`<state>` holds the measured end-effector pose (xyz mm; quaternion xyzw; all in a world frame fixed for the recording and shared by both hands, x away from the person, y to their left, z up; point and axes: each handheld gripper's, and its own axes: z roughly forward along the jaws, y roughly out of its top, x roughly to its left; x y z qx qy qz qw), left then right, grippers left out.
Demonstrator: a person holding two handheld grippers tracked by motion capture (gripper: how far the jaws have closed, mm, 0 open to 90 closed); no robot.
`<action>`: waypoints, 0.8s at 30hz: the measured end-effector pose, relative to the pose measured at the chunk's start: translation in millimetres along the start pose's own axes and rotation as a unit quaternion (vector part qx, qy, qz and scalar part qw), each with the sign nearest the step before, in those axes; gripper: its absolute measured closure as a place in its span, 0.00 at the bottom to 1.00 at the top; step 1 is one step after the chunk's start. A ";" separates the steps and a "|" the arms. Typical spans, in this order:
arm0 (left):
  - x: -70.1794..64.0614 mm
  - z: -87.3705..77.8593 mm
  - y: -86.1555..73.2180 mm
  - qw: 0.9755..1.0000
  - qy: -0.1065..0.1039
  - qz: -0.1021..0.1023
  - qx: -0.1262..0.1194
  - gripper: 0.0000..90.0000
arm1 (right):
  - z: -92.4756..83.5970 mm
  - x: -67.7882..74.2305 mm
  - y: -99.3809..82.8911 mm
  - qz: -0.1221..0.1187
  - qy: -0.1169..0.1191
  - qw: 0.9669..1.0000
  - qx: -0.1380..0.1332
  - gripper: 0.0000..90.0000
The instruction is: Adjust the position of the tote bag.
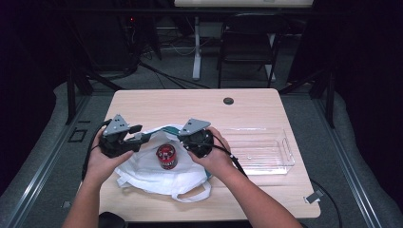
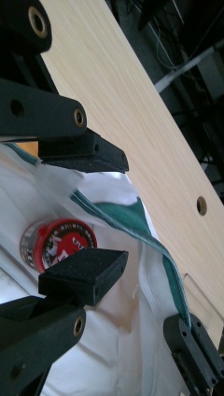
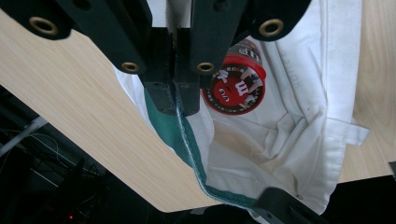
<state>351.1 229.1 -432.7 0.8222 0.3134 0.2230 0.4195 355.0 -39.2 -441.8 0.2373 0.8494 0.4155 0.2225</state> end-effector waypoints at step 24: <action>25.3 -13.9 -19.7 0.999 0.024 -0.047 0.003 0.55 | 16.5 -31.4 -0.9 0.040 -0.006 0.999 0.017 0.98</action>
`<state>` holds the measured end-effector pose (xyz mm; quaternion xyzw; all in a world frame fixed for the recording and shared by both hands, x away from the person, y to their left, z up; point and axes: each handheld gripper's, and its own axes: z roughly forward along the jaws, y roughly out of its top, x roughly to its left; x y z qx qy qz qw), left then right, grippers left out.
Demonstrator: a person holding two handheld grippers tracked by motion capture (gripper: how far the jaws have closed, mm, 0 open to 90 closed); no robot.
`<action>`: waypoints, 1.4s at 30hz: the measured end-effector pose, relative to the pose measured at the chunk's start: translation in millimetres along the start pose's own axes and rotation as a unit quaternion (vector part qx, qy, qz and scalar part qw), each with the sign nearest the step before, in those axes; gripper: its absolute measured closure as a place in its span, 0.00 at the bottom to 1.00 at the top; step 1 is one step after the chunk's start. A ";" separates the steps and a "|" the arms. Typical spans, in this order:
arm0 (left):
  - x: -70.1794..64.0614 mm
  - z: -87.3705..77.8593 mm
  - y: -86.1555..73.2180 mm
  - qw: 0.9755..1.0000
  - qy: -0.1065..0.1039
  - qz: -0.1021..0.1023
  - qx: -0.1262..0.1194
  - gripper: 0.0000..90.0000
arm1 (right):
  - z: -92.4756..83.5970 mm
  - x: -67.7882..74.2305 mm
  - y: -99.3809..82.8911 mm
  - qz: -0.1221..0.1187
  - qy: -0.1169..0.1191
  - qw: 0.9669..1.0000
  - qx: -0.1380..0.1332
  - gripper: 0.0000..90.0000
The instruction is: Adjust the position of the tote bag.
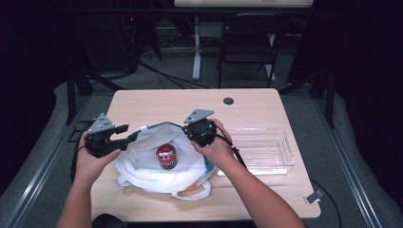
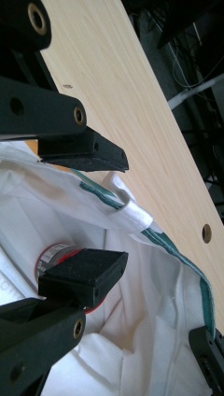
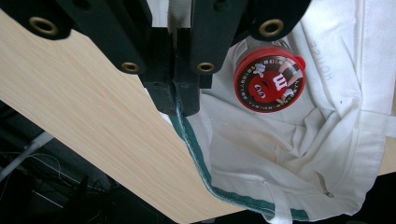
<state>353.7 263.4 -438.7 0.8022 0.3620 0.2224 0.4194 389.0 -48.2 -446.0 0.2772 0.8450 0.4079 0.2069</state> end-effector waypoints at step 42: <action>21.1 35.4 -25.4 0.998 0.033 -0.022 0.043 0.81 | 18.6 -24.7 -3.8 0.029 -0.009 0.999 0.017 0.98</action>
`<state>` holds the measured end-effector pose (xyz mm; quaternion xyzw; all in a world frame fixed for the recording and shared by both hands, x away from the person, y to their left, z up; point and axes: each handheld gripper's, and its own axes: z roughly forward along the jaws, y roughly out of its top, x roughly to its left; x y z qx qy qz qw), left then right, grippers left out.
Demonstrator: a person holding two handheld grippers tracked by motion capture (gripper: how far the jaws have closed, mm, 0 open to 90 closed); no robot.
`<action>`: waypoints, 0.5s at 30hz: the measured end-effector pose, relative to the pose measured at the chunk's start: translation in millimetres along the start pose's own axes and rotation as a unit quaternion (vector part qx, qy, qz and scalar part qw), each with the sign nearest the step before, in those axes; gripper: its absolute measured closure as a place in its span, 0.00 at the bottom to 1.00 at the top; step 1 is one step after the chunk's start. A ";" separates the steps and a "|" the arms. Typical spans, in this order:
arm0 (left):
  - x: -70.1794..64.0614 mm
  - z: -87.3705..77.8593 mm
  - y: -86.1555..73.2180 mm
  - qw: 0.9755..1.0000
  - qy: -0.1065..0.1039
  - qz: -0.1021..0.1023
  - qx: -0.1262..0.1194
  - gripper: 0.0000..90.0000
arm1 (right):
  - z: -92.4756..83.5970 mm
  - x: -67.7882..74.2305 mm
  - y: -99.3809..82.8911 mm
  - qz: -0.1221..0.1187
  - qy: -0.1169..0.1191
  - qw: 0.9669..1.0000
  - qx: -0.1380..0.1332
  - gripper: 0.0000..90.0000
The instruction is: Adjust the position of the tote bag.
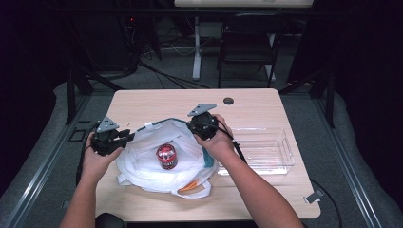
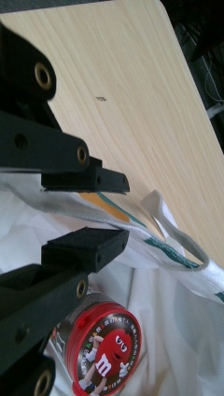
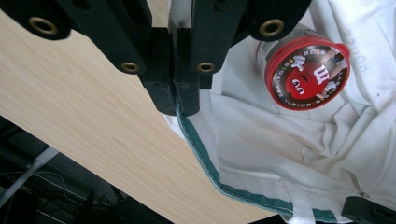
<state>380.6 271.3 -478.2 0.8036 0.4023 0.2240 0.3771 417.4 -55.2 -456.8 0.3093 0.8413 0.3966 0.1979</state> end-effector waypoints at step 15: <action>2.5 15.0 1.3 1.000 0.004 0.002 -0.004 0.98 | 9.7 -6.7 -2.8 0.012 -0.013 1.000 0.008 0.98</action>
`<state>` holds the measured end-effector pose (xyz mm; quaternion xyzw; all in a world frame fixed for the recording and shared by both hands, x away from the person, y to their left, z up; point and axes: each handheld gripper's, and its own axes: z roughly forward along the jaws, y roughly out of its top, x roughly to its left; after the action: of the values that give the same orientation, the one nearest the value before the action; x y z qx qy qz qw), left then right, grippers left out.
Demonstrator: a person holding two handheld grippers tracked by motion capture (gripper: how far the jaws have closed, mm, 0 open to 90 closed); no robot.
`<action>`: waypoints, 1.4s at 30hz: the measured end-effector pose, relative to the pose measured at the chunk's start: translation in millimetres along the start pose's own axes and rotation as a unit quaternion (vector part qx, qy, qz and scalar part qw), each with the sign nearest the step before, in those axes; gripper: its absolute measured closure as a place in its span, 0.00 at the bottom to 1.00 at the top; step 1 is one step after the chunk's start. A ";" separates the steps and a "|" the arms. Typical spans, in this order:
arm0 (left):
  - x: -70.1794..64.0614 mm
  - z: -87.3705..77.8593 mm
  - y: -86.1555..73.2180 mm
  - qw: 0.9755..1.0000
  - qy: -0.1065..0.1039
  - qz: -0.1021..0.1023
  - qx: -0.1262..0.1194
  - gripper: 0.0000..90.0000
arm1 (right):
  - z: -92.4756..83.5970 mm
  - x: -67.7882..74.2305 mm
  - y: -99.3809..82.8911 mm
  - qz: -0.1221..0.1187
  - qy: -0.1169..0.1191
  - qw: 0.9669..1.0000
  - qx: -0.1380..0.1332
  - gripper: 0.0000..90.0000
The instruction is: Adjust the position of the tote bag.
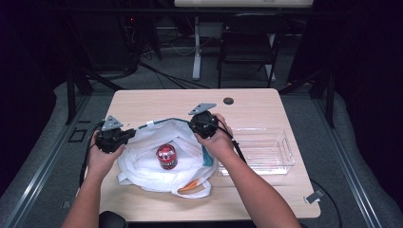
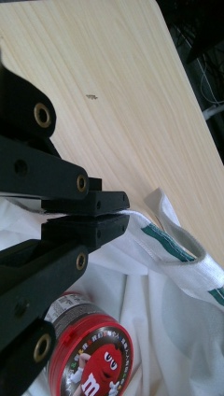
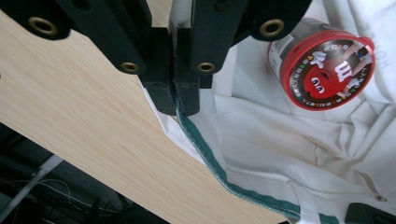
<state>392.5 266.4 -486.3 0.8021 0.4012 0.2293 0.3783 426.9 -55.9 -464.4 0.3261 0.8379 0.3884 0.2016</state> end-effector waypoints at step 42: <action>6.9 31.3 -7.2 0.999 -0.008 -0.001 0.031 0.98 | 34.2 -13.2 -13.6 0.018 -0.006 0.998 0.066 0.97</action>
<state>414.1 261.6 -510.6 0.8150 0.4058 0.2101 0.3565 451.1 -54.0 -495.0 0.3556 0.8546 0.3341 0.1776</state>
